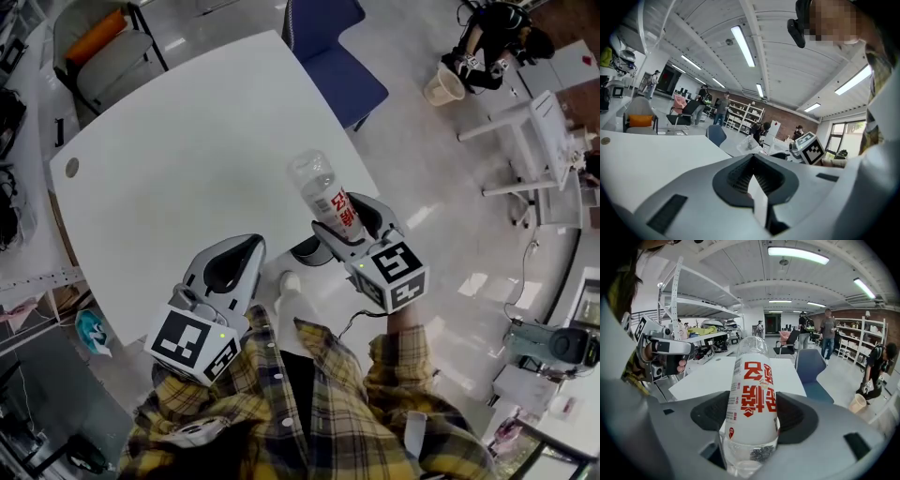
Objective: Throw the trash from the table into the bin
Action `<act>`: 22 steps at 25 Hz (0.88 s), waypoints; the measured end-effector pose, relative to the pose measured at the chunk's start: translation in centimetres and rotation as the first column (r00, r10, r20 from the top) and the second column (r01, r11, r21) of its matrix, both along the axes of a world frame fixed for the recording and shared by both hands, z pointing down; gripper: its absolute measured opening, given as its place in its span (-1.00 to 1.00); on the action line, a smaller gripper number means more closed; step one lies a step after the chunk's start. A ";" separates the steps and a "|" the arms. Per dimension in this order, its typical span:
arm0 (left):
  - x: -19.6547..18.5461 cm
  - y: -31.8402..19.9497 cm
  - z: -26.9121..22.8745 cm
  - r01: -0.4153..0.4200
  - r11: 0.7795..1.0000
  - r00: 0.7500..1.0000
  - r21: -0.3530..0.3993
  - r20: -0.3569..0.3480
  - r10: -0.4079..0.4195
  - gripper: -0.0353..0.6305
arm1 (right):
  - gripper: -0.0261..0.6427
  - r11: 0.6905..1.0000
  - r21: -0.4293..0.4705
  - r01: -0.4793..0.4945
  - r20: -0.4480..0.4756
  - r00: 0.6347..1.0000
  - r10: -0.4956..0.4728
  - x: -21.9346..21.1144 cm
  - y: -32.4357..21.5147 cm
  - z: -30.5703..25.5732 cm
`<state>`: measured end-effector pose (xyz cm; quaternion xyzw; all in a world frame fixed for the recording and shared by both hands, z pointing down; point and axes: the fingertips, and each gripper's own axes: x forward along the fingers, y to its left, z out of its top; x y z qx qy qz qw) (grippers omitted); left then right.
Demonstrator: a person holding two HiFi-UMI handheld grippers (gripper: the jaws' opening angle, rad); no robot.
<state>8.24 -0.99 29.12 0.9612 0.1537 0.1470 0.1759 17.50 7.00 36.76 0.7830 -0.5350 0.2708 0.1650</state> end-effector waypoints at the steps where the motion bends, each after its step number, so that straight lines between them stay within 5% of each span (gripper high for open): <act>1: 0.8 1.2 0.1 -0.007 1.000 1.000 -0.002 0.000 0.007 -0.88 | -0.02 1.000 0.000 -0.009 0.003 1.000 0.009 0.7 1.4 0.1; 11: 7.7 14.2 2.4 -0.073 0.997 0.997 -0.032 0.023 0.074 -0.87 | -0.02 0.998 -0.025 -0.066 0.026 0.997 0.067 6.3 14.6 2.0; 22: 7.5 20.7 5.8 -0.184 0.981 0.978 -0.053 0.087 0.188 -0.87 | -0.02 0.981 -0.078 -0.178 0.098 0.978 0.185 4.7 23.2 6.9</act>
